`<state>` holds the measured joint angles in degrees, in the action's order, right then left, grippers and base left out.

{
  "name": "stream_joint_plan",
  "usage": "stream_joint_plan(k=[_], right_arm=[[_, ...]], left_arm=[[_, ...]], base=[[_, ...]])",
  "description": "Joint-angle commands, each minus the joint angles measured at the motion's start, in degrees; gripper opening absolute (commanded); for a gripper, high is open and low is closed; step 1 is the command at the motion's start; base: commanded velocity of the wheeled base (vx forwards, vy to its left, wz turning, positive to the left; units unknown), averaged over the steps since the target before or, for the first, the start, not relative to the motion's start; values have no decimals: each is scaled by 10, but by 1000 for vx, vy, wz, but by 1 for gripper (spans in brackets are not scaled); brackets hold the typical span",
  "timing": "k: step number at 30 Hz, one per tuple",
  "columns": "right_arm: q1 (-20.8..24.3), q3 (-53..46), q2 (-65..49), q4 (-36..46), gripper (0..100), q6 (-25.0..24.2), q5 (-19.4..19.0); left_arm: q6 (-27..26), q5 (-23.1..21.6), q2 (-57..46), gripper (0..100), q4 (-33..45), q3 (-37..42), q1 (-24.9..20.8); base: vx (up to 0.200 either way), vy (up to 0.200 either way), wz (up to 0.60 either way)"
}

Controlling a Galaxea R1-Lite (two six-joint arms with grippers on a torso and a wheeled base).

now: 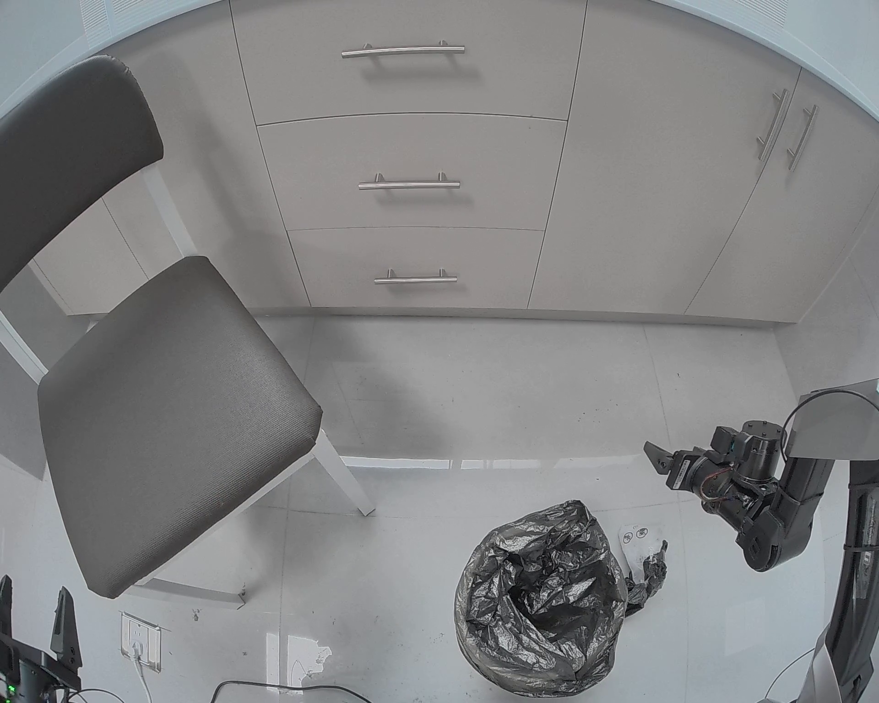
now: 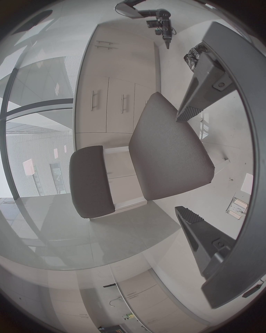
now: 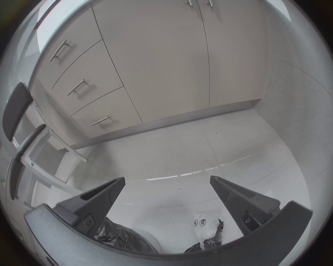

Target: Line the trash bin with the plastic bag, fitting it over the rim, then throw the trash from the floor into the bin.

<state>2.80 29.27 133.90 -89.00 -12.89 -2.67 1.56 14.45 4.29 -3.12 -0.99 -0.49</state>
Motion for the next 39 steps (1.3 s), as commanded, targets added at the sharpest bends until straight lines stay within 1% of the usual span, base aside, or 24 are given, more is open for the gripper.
stream_joint_plan(k=[1,4,6,8,9,10,11,12,13,17,19,20,21,22,23,24,25,27,31,33,34,37,39], right_arm=[[-3,49,59,-10,100,12,0],[-10,94,87,13,100,12,0],[-10,94,87,13,100,12,0],[-22,173,123,80,100,10,0],[-25,196,132,101,100,8,1],[-25,196,132,101,100,8,1],[-32,235,146,135,100,4,1],[-32,235,146,135,100,4,1],[-35,274,161,168,100,4,1],[-45,343,182,238,100,4,2],[-51,394,186,311,100,1,5],[-53,422,190,341,100,-2,8],[-54,461,200,376,100,-3,16],[-56,504,215,414,100,-7,33],[-55,510,218,418,100,-8,35],[-56,567,239,460,100,-15,59],[-56,576,241,467,100,-15,62],[-56,618,254,511,100,-14,65],[-56,632,255,564,100,-6,65],[-56,639,257,589,100,8,64],[-56,647,260,611,100,23,64],[-55,699,284,657,100,60,64],[-55,732,299,681,100,65,65]], left_arm=[[-14,-2,-10,100,13,5,-3],[-5,-5,-11,100,22,3,-7],[-5,-5,-11,100,22,3,-7],[-4,-30,-12,100,22,3,-7],[-1,-41,-15,100,22,3,-7],[-1,-41,-15,100,22,3,-7],[13,-72,-21,100,22,3,-6],[13,-72,-21,100,22,3,-6],[17,-82,-22,100,22,4,-6],[19,-86,-22,100,23,3,-6],[19,-92,-22,100,24,3,-5],[18,-102,-22,100,26,4,-6],[11,-122,-22,100,27,7,-5],[-1,-142,-21,100,28,10,-6],[-2,-144,-21,100,28,10,-6],[-7,-144,-21,100,29,10,-6],[-5,-144,-21,100,29,10,-5],[-2,-143,-25,100,29,10,-1],[-2,-143,-31,100,29,10,-1],[-2,-143,-31,100,29,10,0],[-1,-143,-31,100,29,10,0],[-1,-143,-31,100,29,10,0],[0,-143,-32,100,29,10,0]], base=[[0,0,0],[0,0,0],[0,0,0],[0,0,0],[0,0,0],[0,0,0],[0,0,0],[0,0,0],[0,0,0],[0,0,0],[0,0,0],[0,0,0],[0,0,0],[0,0,0],[0,0,0],[0,0,0],[0,0,0],[0,0,0],[0,0,0],[0,0,0],[0,0,0],[0,0,0],[0,0,0]])
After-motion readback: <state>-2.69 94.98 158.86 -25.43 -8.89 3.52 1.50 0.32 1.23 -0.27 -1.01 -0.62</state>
